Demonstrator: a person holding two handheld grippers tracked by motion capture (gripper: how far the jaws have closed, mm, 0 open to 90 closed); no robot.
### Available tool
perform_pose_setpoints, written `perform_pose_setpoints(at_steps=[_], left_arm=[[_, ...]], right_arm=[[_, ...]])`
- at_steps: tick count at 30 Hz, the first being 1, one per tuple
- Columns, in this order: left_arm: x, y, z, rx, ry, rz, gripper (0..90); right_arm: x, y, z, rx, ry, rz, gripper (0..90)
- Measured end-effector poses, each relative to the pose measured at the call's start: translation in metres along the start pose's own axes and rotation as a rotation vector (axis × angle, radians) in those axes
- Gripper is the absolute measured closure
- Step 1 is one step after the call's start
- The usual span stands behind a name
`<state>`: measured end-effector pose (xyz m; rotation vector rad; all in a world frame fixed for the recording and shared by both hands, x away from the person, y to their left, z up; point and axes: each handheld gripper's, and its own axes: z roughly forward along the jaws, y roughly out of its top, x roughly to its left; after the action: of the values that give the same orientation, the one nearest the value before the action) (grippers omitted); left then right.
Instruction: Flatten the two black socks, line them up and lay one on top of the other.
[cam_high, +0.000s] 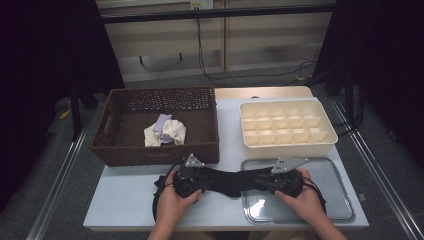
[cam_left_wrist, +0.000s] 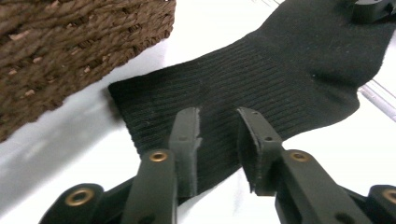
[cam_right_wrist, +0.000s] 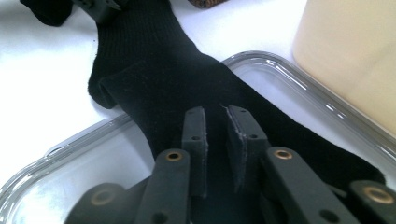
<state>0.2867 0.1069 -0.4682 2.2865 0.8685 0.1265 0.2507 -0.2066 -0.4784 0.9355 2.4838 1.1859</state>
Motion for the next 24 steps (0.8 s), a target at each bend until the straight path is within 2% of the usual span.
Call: perform_pose_setpoints(at_steps=[3,6,8,9,10,12,14,19,24], left_arm=[[0.000,0.000,0.000,0.010,0.035,0.025,81.1],[-0.002,0.002,0.000,0.017,0.071,0.032,83.7],[-0.001,0.001,0.000,0.013,0.055,0.026,83.5],[0.002,0.001,-0.001,0.003,0.036,0.018,81.0],[0.002,0.001,-0.003,-0.010,0.031,-0.009,73.6],[0.006,0.000,-0.008,-0.024,0.047,0.001,64.1],[0.011,0.000,-0.015,-0.045,0.034,-0.035,62.2],[0.019,-0.004,-0.026,-0.061,0.058,-0.056,56.8],[0.022,-0.008,-0.032,-0.052,0.080,-0.064,52.2]], right_arm=[[0.000,-0.002,-0.001,0.002,0.007,0.001,86.0],[0.000,-0.003,-0.004,0.006,0.018,-0.014,88.7],[0.000,-0.003,-0.005,0.010,0.015,-0.013,87.9],[0.001,-0.003,-0.005,0.010,0.016,-0.004,83.5],[0.001,-0.003,-0.005,0.005,0.015,0.013,78.0],[0.003,0.000,-0.006,-0.009,0.008,0.002,74.4],[0.004,0.003,-0.007,-0.030,0.013,0.002,69.6],[0.000,0.006,-0.005,-0.042,-0.002,0.016,62.2],[-0.006,0.006,-0.005,-0.052,-0.018,0.044,56.2]])
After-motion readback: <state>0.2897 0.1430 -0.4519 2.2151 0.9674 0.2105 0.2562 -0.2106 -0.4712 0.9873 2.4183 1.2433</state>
